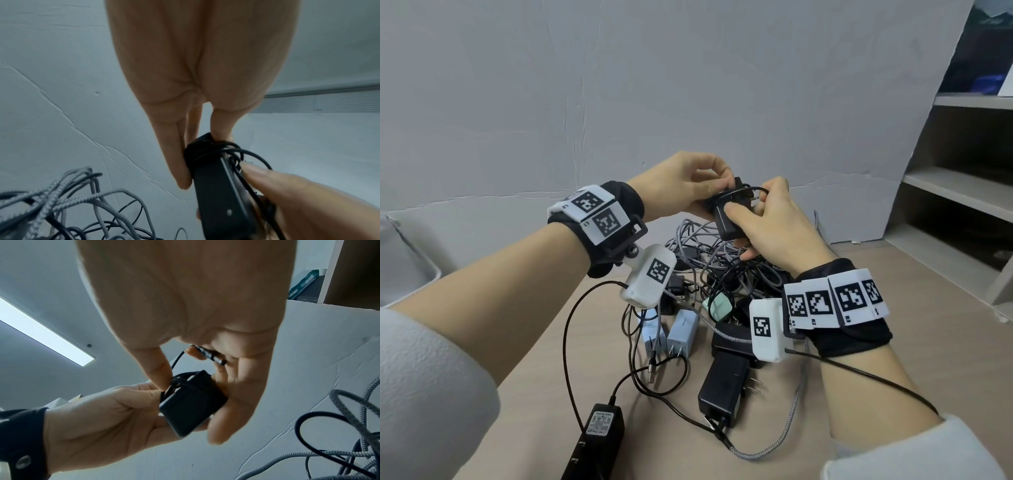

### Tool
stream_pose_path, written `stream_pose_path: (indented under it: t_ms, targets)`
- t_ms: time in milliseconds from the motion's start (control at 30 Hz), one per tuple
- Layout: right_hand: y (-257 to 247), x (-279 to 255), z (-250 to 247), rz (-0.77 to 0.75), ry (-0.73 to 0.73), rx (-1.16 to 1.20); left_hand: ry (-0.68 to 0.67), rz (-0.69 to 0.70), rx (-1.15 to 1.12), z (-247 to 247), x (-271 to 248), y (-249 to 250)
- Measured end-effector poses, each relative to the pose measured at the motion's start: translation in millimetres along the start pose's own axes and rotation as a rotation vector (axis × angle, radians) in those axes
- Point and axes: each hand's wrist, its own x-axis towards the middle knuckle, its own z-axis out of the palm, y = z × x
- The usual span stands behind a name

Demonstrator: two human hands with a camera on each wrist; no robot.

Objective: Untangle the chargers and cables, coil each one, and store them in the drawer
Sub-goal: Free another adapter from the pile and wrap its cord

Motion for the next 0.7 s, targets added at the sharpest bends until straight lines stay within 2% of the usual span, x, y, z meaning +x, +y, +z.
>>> stream_pose_path:
  t_ms: [333, 567, 700]
  targets:
    - [-0.2, 1.8, -1.1, -0.061, 0.141, 0.029, 0.096, 0.053, 0.197, 2.8, -1.1, 11.4]
    - [-0.7, 2.9, 2.3, -0.092, 0.174, 0.029, 0.158, 0.080, 0.570, 3.8, -0.5, 17.4]
    - [5.0, 5.5, 2.7, -0.113, 0.192, -0.086, 0.086, 0.149, 0.866, 4.4, 2.2, 15.9]
